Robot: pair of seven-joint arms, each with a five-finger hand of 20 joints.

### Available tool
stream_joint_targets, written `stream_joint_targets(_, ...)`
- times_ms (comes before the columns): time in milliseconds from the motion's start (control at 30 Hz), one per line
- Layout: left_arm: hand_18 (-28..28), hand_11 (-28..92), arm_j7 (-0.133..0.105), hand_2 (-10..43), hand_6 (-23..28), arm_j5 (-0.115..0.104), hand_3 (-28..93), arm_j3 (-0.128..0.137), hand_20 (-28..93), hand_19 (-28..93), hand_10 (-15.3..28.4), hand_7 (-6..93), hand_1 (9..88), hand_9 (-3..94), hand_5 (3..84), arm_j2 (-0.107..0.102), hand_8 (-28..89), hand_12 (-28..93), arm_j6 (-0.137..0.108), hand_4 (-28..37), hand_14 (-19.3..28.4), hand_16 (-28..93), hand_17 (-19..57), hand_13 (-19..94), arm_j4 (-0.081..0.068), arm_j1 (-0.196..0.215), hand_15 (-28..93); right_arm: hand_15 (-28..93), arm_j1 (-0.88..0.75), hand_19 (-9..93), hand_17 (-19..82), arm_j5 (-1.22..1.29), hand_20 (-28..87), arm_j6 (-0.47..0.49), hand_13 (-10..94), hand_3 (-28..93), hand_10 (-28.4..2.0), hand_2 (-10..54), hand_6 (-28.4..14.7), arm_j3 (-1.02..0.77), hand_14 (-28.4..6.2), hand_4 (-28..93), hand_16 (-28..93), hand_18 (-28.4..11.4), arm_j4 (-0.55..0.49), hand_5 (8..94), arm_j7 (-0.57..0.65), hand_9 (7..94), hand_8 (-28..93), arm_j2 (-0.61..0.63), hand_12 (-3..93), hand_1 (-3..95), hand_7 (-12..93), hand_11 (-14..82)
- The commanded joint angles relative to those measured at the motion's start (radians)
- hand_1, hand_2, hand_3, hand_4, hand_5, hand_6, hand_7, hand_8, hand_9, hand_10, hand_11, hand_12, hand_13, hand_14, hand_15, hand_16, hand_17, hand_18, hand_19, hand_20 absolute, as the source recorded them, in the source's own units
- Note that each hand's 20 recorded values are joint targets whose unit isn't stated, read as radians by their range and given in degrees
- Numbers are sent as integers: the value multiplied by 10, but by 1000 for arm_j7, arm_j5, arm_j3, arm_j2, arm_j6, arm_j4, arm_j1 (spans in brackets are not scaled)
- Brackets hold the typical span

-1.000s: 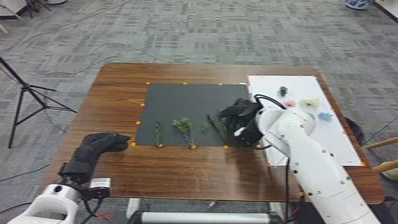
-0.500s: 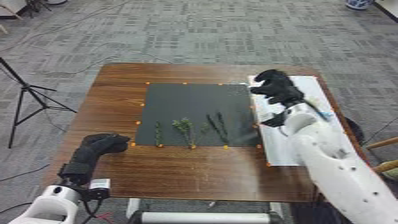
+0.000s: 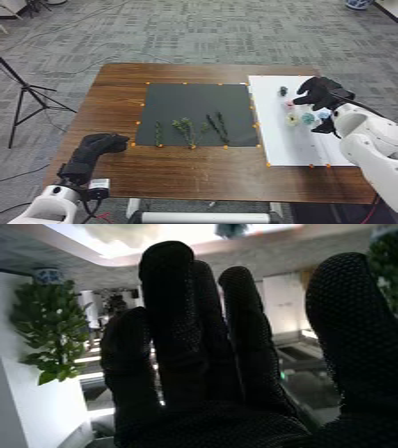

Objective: Arrange flowers

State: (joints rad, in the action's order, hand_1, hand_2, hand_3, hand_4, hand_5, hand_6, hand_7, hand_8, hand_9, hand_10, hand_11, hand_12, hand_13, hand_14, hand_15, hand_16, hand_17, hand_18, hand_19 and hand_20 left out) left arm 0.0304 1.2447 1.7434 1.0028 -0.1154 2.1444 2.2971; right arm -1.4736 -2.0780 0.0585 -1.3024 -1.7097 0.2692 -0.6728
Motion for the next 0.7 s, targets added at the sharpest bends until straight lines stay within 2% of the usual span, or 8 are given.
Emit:
stream_joint_targets(33, 162, 281, 2, 97, 23, 5, 634, 7, 329, 354, 151, 215, 296, 551, 579, 4, -76, 186, 14, -250, 199, 24, 17, 411, 11, 4, 376, 461, -49, 757, 363, -22, 527, 44, 703, 661, -150, -95, -34, 3, -129, -138, 321, -219, -7, 586, -13, 647, -52, 30, 222, 359, 213, 163)
stream_joint_targets(233, 162, 281, 9, 97, 23, 10, 633, 9, 344, 375, 152, 215, 296, 552, 579, 9, -75, 186, 24, -250, 199, 23, 16, 412, 13, 8, 381, 467, -71, 755, 365, -43, 532, 43, 709, 659, -150, -95, -36, 23, -129, -141, 324, -221, -14, 602, -22, 669, -53, 19, 226, 357, 214, 180)
stream_joint_targets(333, 162, 281, 7, 97, 23, 21, 633, 14, 344, 375, 151, 215, 296, 551, 579, 11, -76, 186, 22, -250, 199, 23, 16, 411, 15, 14, 380, 479, -76, 758, 368, -44, 536, 52, 712, 658, -151, -95, -37, 32, -129, -143, 330, -223, -18, 609, -25, 681, -53, 15, 227, 356, 212, 188)
stream_joint_targets(400, 162, 281, 9, 97, 23, 15, 633, 16, 344, 375, 152, 215, 296, 551, 579, 12, -75, 186, 19, -249, 199, 22, 16, 412, 16, 17, 380, 484, -75, 759, 369, -40, 537, 53, 714, 658, -150, -95, -38, 43, -128, -143, 332, -223, -16, 611, -22, 683, -52, 12, 227, 355, 211, 190)
stream_joint_targets(700, 161, 281, 11, 97, 23, 18, 633, 8, 340, 368, 152, 214, 296, 551, 579, 23, -76, 187, 20, -250, 199, 22, 16, 411, 15, 19, 379, 507, -81, 769, 385, -51, 539, 62, 731, 652, -155, -95, -41, 78, -120, -152, 336, -221, -1, 629, -25, 706, -53, -4, 227, 342, 196, 197)
